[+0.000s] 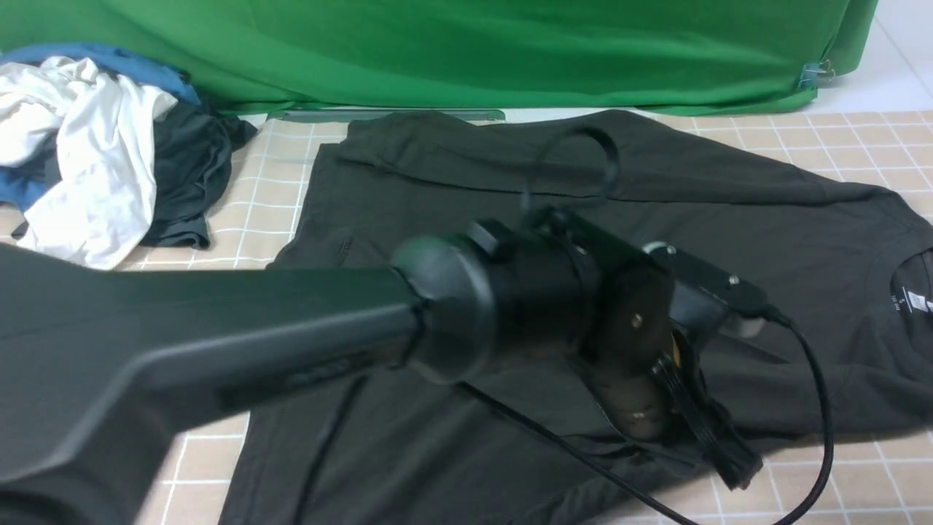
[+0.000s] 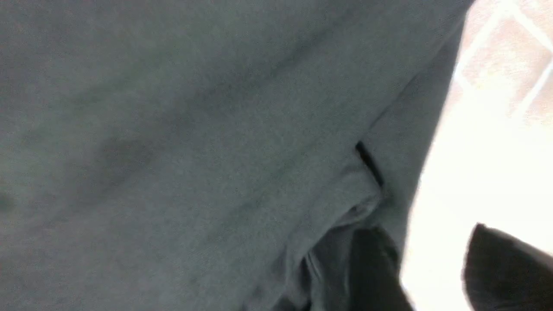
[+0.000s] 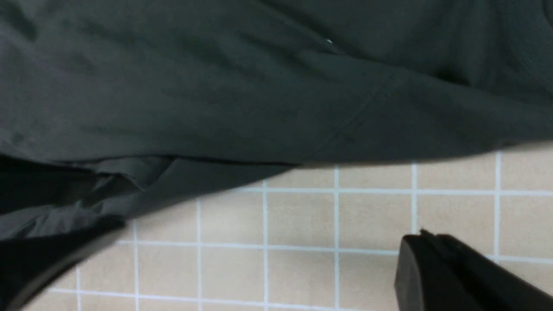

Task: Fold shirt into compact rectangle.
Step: 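Grab the top left corner of the dark shirt with the left gripper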

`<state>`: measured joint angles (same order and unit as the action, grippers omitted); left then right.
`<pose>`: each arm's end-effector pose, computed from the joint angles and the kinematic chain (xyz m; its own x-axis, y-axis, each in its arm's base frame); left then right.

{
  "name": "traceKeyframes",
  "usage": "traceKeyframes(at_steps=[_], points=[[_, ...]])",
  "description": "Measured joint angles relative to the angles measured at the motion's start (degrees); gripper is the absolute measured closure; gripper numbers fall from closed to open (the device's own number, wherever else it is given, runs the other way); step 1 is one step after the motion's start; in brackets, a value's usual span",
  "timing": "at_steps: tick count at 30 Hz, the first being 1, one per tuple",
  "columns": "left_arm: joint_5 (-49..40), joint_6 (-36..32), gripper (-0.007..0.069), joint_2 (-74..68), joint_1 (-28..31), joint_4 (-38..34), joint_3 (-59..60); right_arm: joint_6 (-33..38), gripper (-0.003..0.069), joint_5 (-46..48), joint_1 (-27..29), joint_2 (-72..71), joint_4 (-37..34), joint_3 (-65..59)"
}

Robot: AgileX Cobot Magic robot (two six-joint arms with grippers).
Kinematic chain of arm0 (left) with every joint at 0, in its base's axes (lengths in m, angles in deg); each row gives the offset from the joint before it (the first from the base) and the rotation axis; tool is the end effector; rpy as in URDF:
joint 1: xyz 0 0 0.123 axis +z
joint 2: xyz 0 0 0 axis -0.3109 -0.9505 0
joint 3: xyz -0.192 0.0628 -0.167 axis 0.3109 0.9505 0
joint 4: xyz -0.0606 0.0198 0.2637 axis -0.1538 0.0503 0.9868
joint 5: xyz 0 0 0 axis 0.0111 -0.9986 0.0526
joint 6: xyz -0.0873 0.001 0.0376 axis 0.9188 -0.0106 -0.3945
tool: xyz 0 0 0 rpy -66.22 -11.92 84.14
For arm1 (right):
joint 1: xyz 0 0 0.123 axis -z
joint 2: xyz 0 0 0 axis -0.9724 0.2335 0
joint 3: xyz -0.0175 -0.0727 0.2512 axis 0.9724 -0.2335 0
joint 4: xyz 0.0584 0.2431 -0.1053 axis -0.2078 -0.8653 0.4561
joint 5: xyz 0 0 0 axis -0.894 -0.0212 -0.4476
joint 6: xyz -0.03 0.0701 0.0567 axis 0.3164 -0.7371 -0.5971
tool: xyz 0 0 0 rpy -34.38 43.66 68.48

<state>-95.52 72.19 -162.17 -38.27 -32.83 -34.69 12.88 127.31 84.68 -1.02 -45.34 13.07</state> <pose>0.2259 -0.3649 0.1487 -0.6365 0.6621 -0.3956 0.7634 0.6141 -0.2005 0.2259 -0.0120 0.2462 -0.9107 0.1188 -0.3956 0.0449 0.9805 0.1912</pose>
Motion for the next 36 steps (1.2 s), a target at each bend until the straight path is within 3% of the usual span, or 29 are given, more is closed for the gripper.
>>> traceKeyframes(at_steps=[4,6,11,19,29,36], points=[[1.5,1.0,0.0165,-3.0,0.1,0.2,-0.5,0.5,0.062,-1.2,0.0,0.0,0.0,0.0],[2.9,1.5,0.0148,-4.0,0.1,0.2,-0.6,1.0,0.062,-1.5,0.0,0.0,0.0,0.0],[6.4,5.3,0.014,-5.2,0.2,0.9,-0.8,1.4,0.0617,-2.1,0.0,0.0,0.0,0.0],[7.2,16.7,0.018,-5.3,2.7,-0.6,-0.9,2.7,0.0609,-2.2,0.0,0.0,-0.1,0.0],[3.7,16.8,0.0286,-5.3,3.2,-1.7,-1.0,2.7,0.0601,-2.6,0.0,0.0,-0.1,0.0],[4.5,9.4,0.0546,-5.6,3.2,-1.7,-1.0,2.7,0.0589,-2.7,0.0,0.0,-0.1,0.0]])
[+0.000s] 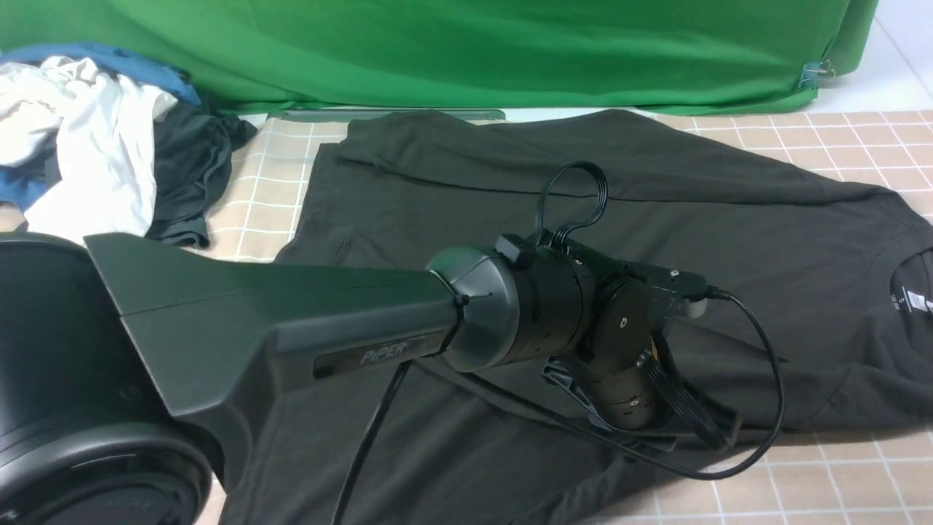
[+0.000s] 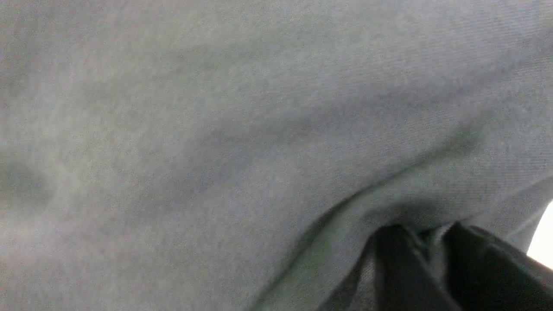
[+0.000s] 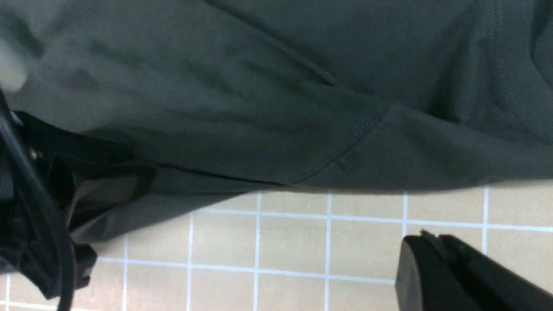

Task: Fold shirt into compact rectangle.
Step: 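Grab the top left corner of the dark shirt with the left gripper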

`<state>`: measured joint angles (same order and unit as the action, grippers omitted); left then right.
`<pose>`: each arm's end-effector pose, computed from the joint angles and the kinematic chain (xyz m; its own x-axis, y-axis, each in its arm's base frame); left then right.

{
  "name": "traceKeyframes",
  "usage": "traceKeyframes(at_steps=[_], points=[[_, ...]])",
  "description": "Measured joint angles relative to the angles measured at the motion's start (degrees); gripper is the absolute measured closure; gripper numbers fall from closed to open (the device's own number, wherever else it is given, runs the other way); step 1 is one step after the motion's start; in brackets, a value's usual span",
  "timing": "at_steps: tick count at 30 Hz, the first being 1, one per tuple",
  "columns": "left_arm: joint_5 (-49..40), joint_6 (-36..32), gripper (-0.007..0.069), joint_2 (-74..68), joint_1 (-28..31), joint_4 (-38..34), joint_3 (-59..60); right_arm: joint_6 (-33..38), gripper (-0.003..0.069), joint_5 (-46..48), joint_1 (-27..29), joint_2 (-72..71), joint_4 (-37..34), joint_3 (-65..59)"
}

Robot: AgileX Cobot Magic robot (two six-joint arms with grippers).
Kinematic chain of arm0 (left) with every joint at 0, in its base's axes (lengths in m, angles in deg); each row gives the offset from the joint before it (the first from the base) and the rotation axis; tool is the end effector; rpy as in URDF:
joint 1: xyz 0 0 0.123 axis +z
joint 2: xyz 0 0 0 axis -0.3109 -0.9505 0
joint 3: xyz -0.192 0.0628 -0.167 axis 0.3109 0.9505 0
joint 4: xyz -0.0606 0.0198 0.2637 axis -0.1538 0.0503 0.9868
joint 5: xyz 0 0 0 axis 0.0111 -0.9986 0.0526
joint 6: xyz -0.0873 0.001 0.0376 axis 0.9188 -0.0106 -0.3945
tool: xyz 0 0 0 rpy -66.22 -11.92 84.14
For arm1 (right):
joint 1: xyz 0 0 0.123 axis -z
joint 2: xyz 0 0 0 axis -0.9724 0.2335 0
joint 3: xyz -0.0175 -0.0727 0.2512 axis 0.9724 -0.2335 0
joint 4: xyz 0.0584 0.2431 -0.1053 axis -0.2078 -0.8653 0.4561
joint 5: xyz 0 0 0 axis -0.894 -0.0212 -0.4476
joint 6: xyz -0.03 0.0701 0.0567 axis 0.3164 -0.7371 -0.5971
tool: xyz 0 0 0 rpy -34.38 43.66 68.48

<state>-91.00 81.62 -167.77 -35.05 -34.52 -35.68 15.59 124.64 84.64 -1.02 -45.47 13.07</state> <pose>0.2528 -0.3607 0.1144 -0.8040 0.4818 -0.3487 0.5793 0.7671 -0.2757 0.2299 -0.0130 0.2479 -0.8920 0.0800 -0.4448 0.0058 0.9862 0.1656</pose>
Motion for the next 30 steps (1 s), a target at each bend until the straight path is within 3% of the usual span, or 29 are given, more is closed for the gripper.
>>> traceKeyframes(at_steps=[2,12,16,18,21,30], points=[[-0.5,-1.1,0.0589,0.7,0.0,-0.3,0.0,0.0,0.0589,0.1,0.0,0.0,0.0,0.0],[-7.1,-2.4,0.0591,6.5,0.0,-2.6,0.0,-0.2,0.0555,2.0,0.0,6.2,0.2,4.6],[-9.6,-2.3,0.0591,6.5,-0.2,-2.6,0.0,-0.2,0.0428,2.1,0.0,11.7,0.2,8.5],[-9.9,-2.3,0.0591,6.5,-1.2,-2.5,0.0,-0.3,0.0302,2.1,0.0,15.6,0.2,11.0],[-9.4,-2.3,0.0591,6.5,-1.9,-1.7,0.0,-0.4,0.022,2.0,0.0,20.5,0.2,12.6],[-8.1,-2.3,0.0591,6.5,-2.0,-1.0,0.0,2.2,0.0181,1.3,0.0,32.7,0.3,13.3]])
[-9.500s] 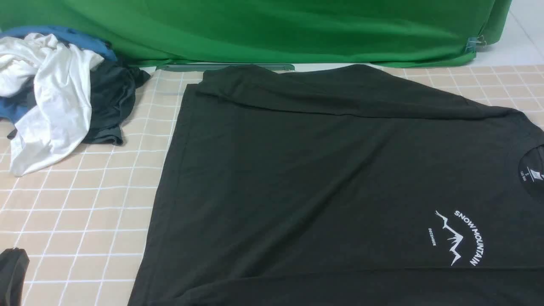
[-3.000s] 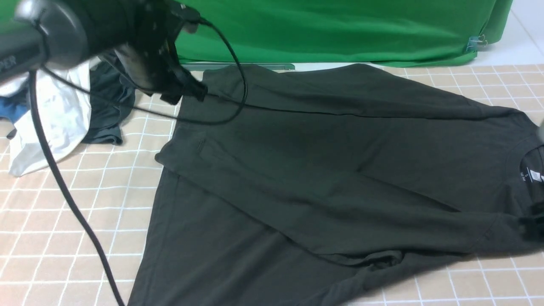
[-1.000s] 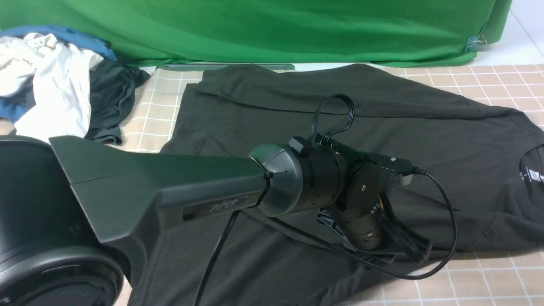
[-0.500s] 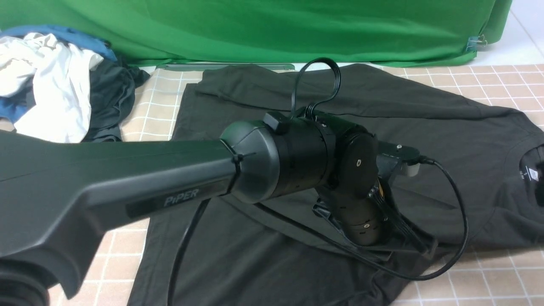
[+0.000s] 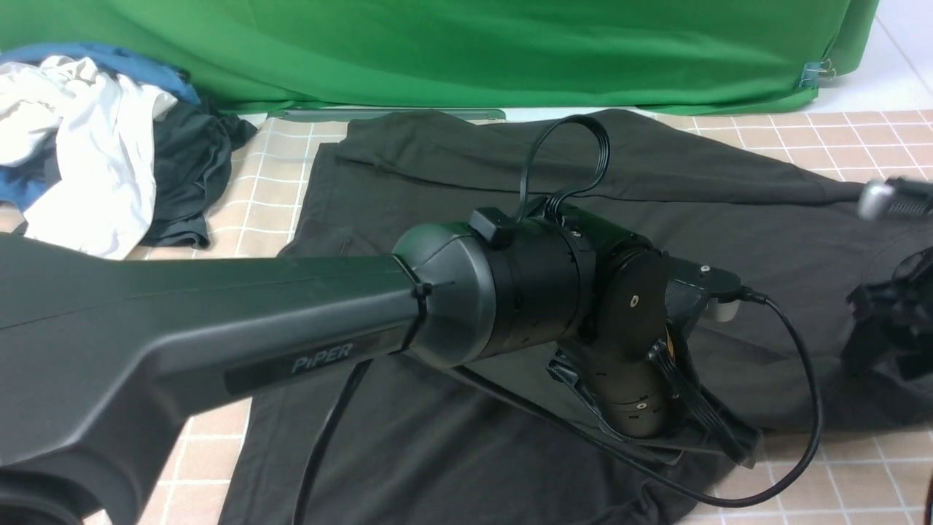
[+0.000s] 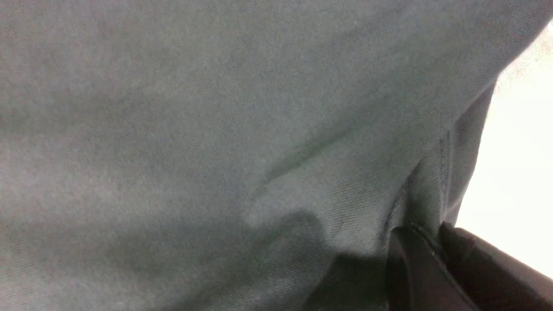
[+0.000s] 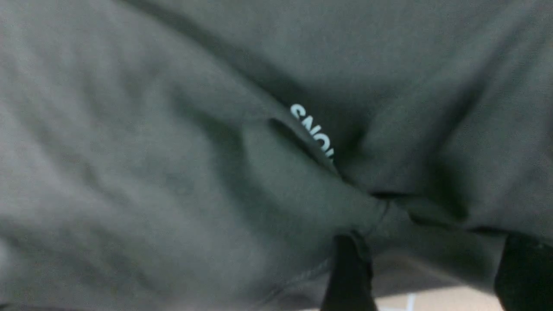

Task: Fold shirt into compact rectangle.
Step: 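Grab the top left corner of the dark shirt with the left gripper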

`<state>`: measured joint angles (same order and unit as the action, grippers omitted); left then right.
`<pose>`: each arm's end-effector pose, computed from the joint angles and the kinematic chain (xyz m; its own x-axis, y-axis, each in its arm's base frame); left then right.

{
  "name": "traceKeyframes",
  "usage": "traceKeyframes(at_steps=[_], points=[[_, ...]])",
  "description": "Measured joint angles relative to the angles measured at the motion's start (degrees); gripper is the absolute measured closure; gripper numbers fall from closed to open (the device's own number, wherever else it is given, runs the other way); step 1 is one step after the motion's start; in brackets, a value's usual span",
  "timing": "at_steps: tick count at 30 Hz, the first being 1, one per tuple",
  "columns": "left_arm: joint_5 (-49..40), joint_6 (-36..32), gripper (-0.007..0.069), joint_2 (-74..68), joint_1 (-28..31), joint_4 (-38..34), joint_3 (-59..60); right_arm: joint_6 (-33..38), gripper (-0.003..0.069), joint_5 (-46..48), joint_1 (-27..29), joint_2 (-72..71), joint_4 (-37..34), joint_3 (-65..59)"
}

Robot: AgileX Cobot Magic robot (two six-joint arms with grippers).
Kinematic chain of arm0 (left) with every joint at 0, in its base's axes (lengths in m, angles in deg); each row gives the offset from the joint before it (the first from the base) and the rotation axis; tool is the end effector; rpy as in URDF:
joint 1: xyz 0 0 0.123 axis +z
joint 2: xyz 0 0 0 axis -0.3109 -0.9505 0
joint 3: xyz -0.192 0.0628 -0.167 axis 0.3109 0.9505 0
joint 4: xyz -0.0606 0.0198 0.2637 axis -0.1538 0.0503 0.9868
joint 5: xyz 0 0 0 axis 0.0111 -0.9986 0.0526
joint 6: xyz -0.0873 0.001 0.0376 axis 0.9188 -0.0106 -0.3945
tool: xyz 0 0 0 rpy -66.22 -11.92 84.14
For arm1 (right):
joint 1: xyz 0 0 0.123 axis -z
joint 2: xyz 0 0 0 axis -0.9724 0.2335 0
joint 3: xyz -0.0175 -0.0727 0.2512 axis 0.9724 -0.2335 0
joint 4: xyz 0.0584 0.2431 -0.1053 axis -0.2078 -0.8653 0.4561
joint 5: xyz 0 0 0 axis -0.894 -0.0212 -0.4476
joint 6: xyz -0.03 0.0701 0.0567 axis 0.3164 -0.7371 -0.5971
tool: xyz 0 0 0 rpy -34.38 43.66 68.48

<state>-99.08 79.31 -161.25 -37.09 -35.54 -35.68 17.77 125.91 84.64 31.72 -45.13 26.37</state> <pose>0.2288 -0.3606 0.1591 -0.7615 0.5582 -0.3294 0.6442 0.7082 -0.2890 0.3154 -0.0253 0.1552 -0.9930 0.0486 -0.1080 0.0266 0.9801 0.1965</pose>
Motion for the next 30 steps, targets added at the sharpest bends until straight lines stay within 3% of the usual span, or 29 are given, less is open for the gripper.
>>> traceKeyframes(at_steps=[6,9,10,11,12,14,21,25,30], points=[[0.8,-0.1,0.0591,0.0,0.0,-0.1,0.0,3.6,0.02,-1.3,0.0,2.8,-0.1,0.0],[1.0,-0.1,0.0591,0.0,0.0,-0.1,0.0,4.8,0.032,-0.9,0.0,4.1,-0.2,0.0],[1.0,-0.1,0.0591,0.0,0.0,-0.1,0.0,5.2,0.0393,-0.6,0.0,4.5,-0.2,0.0],[1.1,-0.1,0.0591,0.0,0.0,-0.1,0.0,5.2,0.0409,-0.6,0.0,4.5,-0.2,0.0],[1.1,-0.1,0.0591,0.0,0.0,-0.3,0.0,5.3,0.054,-0.4,0.0,5.0,-0.2,0.1],[1.1,-0.1,0.0591,0.0,0.0,-1.0,0.0,5.4,0.0599,-0.1,0.0,5.1,-0.1,0.8],[-1.6,-0.2,0.0591,0.0,-0.1,-3.7,0.0,5.4,0.0618,5.2,0.0,3.3,1.5,5.1],[-2.4,-0.2,0.0591,0.0,-0.8,-4.4,0.0,5.5,0.0618,10.9,0.0,2.6,5.0,7.1],[-2.8,-0.2,0.0591,0.0,-2.5,-5.2,0.0,5.4,0.0618,11.6,0.0,2.7,8.9,7.2]])
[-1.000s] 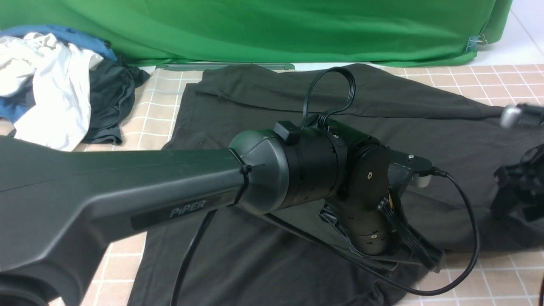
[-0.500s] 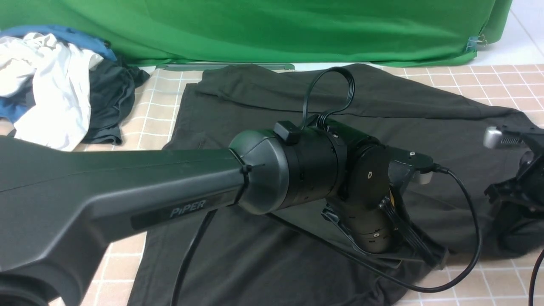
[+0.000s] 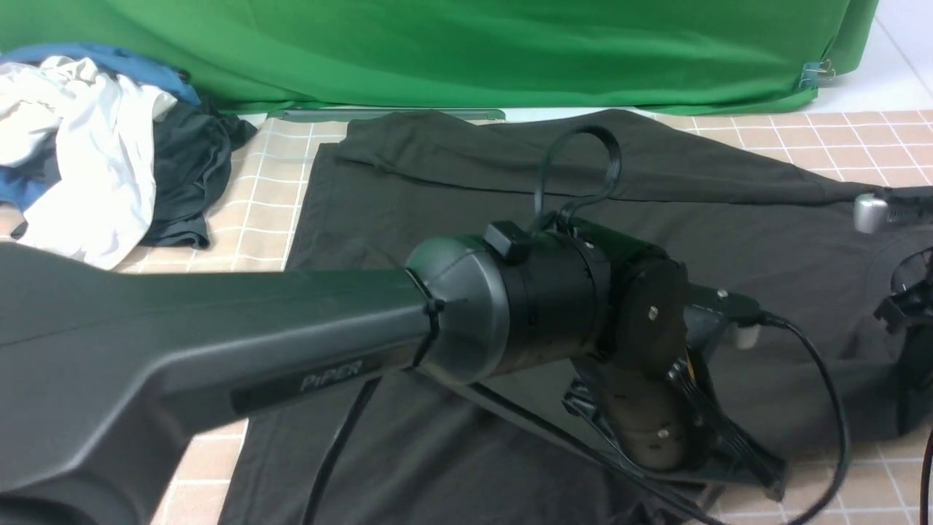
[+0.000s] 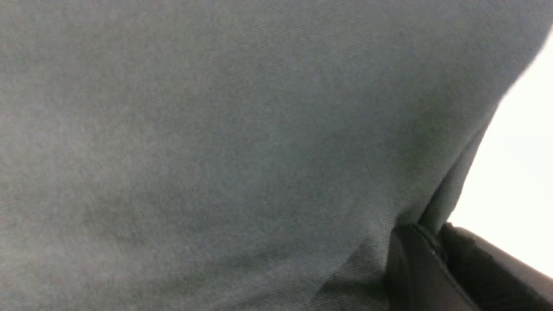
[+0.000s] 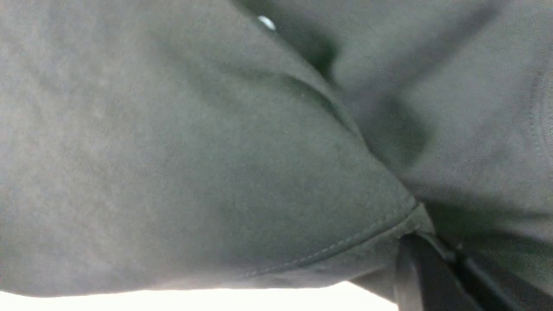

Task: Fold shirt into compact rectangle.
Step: 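Grab the top left corner of the dark shirt with the left gripper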

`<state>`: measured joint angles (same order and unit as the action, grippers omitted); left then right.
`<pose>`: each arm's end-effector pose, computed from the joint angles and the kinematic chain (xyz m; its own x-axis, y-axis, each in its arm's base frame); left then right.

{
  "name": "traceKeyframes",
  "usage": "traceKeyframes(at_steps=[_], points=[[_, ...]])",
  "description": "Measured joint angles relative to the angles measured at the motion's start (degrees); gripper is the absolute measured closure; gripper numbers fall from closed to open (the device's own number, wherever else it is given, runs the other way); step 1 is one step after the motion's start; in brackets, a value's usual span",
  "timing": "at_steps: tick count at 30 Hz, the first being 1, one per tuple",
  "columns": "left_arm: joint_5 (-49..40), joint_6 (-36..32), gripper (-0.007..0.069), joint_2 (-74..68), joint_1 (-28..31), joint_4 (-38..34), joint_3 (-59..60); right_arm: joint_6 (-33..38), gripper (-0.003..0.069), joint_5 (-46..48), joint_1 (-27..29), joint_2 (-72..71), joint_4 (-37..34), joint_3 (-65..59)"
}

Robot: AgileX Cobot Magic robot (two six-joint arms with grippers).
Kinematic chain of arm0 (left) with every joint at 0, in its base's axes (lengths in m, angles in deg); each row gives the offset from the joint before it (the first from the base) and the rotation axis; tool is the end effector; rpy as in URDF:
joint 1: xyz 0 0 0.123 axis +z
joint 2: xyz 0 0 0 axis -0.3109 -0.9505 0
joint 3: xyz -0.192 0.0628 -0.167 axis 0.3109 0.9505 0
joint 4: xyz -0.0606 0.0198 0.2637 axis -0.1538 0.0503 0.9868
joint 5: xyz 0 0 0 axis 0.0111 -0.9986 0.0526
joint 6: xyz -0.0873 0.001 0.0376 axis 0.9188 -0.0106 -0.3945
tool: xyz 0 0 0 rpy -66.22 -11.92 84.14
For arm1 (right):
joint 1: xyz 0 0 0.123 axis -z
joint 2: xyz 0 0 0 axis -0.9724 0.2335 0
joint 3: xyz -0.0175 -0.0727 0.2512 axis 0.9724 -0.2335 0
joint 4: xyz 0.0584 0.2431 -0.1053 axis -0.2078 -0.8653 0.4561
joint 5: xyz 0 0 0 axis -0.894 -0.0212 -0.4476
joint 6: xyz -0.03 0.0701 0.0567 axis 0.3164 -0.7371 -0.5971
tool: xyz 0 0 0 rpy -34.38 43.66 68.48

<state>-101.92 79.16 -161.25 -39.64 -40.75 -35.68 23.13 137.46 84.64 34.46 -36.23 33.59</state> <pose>0.2051 -0.3711 0.1593 -0.7786 0.5717 -0.2590 0.6270 0.6915 -0.3587 0.3222 -0.0370 0.1689 -0.9874 -0.1572 0.0183 -0.1544 0.9824 0.1051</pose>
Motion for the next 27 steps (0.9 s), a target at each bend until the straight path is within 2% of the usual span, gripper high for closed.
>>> traceKeyframes(at_steps=[9,12,17,20,22,23,25,27], points=[[0.4,-0.1,0.0578,0.0,-0.8,0.0,0.0,-1.8,0.0603,-4.8,0.0,0.0,0.7,0.0],[-0.3,-0.1,0.0524,0.0,-0.8,-0.1,0.0,-1.9,0.0552,-5.1,0.0,0.0,1.7,0.0],[-0.6,-0.1,0.0377,0.0,-0.7,0.4,-1.0,-3.4,0.037,-5.0,0.0,0.0,2.8,0.0],[-4.8,0.6,0.0335,0.4,0.7,4.9,-5.0,-4.4,0.0316,-3.2,0.0,-0.7,2.9,0.7],[-10.0,2.6,0.0346,0.9,3.0,10.6,-9.2,-4.8,0.0355,-0.9,0.0,-2.5,2.8,1.3],[-10.5,2.8,0.0351,1.0,3.3,10.6,-9.7,-4.8,0.0372,-0.6,0.0,-2.7,2.8,1.4],[-16.5,4.9,0.0439,1.4,9.2,17.2,-16.7,-5.0,0.0526,0.3,0.0,-7.8,1.3,1.3],[-18.4,5.1,0.0515,1.4,14.2,19.6,-20.5,-5.0,0.0596,0.2,0.0,-12.4,-0.9,0.9]])
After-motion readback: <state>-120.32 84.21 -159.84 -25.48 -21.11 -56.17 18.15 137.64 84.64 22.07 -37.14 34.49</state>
